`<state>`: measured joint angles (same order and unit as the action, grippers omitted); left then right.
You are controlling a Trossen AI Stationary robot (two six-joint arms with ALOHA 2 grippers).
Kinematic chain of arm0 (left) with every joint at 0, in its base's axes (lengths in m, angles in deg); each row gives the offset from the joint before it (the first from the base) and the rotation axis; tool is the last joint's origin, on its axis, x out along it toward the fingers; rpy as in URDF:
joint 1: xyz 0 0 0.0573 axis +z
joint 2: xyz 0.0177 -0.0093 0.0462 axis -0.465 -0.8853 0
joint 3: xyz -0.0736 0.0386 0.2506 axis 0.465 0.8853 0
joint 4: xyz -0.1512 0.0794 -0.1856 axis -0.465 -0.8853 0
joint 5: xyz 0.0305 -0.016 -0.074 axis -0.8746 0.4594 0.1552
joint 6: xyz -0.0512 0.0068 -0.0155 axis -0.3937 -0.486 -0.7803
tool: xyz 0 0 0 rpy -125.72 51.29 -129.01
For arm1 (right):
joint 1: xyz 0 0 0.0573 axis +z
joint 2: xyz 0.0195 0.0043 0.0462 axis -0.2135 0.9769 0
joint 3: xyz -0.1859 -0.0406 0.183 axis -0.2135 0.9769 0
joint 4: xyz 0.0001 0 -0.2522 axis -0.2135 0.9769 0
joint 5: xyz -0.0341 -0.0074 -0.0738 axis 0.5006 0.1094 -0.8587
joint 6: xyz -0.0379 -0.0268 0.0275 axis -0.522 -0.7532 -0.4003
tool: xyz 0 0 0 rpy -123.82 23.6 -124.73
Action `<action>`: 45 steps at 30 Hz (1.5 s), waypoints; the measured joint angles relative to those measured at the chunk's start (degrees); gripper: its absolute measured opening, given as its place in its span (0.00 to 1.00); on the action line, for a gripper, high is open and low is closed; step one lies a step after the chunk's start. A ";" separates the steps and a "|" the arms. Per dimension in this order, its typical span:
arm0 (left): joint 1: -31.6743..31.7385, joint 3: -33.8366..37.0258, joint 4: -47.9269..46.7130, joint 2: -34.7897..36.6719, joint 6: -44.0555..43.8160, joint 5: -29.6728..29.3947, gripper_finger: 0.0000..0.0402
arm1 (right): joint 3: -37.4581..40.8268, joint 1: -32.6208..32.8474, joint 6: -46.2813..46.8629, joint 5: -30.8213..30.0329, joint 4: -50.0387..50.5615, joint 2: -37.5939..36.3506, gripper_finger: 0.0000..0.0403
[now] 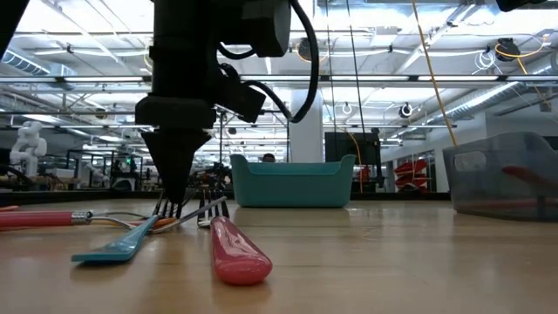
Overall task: Sort silverware by color (type)
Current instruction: Put the blue fork into the white bin
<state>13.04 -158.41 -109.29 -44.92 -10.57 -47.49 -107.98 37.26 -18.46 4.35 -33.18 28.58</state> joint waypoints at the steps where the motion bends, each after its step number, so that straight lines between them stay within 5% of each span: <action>1: -0.01 0.00 0.46 0.00 0.12 0.96 0.49 | 0.00 0.00 0.01 0.00 0.01 0.00 0.52; 9: -0.03 0.00 0.86 -0.37 0.31 3.71 0.35 | 0.00 0.02 0.67 1.03 0.01 0.00 0.52; 19: -0.86 -0.13 1.45 -0.13 2.13 3.45 0.03 | 0.01 0.02 0.62 1.46 -0.01 0.00 0.52; 45: -9.85 -0.13 -4.53 9.56 -6.91 -12.97 0.00 | 0.02 -0.11 -0.65 -1.90 -0.11 0.00 0.52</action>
<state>3.19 -158.54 -113.82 -35.37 -17.49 -60.46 -107.96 37.15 -19.10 2.45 -33.30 28.58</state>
